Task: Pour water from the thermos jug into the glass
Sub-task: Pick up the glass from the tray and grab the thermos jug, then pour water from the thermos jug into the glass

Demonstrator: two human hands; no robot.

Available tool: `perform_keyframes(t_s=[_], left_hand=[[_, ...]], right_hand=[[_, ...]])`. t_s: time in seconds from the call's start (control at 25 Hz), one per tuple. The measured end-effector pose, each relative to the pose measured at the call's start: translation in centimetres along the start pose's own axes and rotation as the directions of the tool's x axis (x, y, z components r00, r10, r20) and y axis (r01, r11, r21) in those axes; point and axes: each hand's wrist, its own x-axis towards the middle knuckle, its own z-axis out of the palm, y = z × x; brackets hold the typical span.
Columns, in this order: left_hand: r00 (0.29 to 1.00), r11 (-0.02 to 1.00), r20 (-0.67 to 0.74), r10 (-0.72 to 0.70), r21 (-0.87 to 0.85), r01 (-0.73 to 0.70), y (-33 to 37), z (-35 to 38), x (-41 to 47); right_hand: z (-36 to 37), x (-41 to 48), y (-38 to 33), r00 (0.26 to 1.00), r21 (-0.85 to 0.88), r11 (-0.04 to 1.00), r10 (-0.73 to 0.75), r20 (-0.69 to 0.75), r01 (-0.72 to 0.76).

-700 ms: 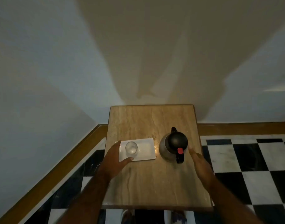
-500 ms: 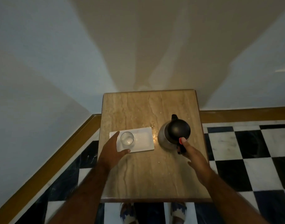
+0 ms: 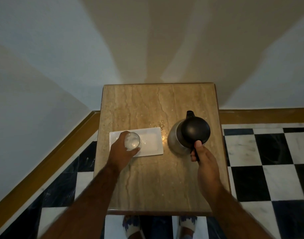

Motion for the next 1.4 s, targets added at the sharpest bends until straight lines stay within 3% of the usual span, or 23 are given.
perform_keyframes(t_s=[0.24, 0.4, 0.8, 1.08, 1.4], left_hand=[[0.979, 0.983, -0.123, 0.16, 0.112, -0.146, 2.6, -0.7, -1.2], [0.958, 0.97, -0.156, 0.241, 0.085, -0.23, 5.8, -2.8, -3.6], [0.92, 0.916, -0.219, 0.324, -0.172, -0.363, 17.6, -8.8, -12.8], [0.883, 0.886, -0.235, 0.406, -0.136, -0.443, 24.9, -12.7, -18.7], [0.803, 0.814, -0.303, 0.513, -0.126, -0.567, 31.4, -16.0, -22.3]], right_hand=[[-1.5, 2.2, -1.8, 0.999, 0.209, 0.977, 0.039, -0.013, -0.035], [-3.5, 1.5, -4.1, 0.999, 0.21, 0.977, 0.032, 0.025, -0.037], [-3.8, -6.5, -20.7, 0.94, -0.156, 0.968, -0.14, 0.312, 0.196], [-1.1, -12.7, -34.6, 0.868, -0.264, 0.897, -0.212, 0.449, 0.355], [0.8, -17.6, -48.3, 0.819, -0.468, 0.724, -0.237, 0.522, 0.508]])
